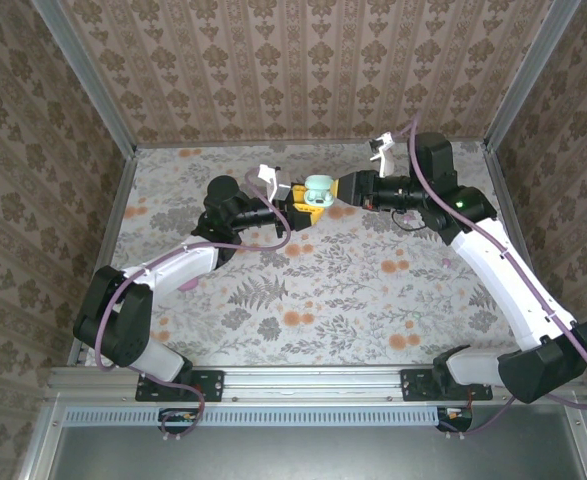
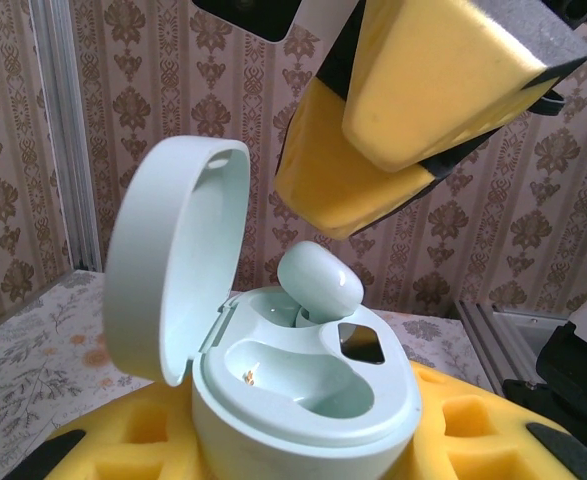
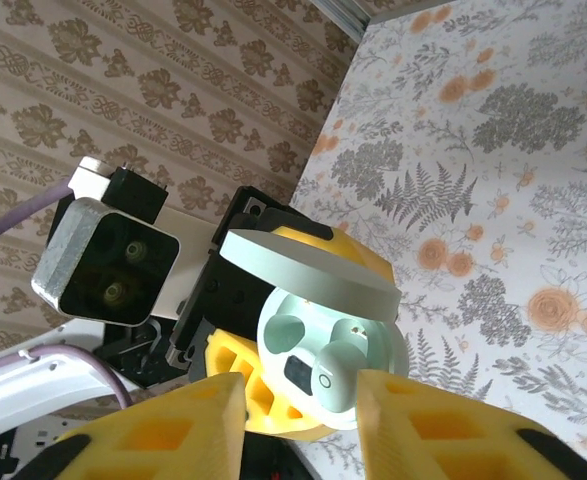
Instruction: Insert wireless bluetooth earbuds into charging case
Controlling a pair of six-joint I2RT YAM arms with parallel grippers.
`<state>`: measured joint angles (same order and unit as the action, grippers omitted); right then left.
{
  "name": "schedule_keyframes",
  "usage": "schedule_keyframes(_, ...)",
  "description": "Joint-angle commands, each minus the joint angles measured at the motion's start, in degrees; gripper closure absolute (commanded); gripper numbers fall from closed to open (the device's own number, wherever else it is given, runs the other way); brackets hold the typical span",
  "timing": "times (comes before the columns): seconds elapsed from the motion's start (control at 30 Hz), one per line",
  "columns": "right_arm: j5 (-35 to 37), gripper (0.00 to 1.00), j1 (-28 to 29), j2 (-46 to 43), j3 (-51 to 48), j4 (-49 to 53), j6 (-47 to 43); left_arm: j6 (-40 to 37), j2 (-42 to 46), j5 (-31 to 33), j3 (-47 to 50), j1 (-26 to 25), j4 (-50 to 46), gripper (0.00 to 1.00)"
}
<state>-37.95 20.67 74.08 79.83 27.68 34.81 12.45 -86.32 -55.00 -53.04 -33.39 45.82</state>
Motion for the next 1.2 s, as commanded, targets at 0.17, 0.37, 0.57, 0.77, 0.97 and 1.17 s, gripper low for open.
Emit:
schedule_keyframes(0.17, -2.4, 0.76, 0.13, 1.62, 2.22, 0.35, 1.38, 0.4, -0.03, 0.07, -1.38, -0.27, 1.21, 0.69)
schedule_keyframes(0.37, -3.18, 0.79, 0.33, 2.33, 2.19, 0.18, 1.26, 0.03, 0.07, 0.26, -1.45, -0.28, 0.89, 0.69)
schedule_keyframes(0.57, -3.84, 0.79, 0.54, 3.3, 2.61, -0.34, 1.23, -0.05, 0.09, 0.23, -1.43, -0.28, 0.76, 0.69)
schedule_keyframes(0.77, -1.72, 0.76, 0.43, 1.21, 2.81, 1.29, 0.44, -0.46, 0.27, 0.99, -1.11, -0.28, 0.29, 0.69)
schedule_keyframes(0.97, 11.31, 0.68, -3.32, -9.01, -2.53, 13.52, -1.56, -1.99, 1.6, 2.88, -0.69, -0.06, -1.17, 0.69)
schedule_keyframes(1.17, 33.14, 0.67, -14.57, -17.81, -19.49, 29.33, 5.13, -1.95, 1.95, 2.74, 0.29, 0.08, -0.39, 0.69)
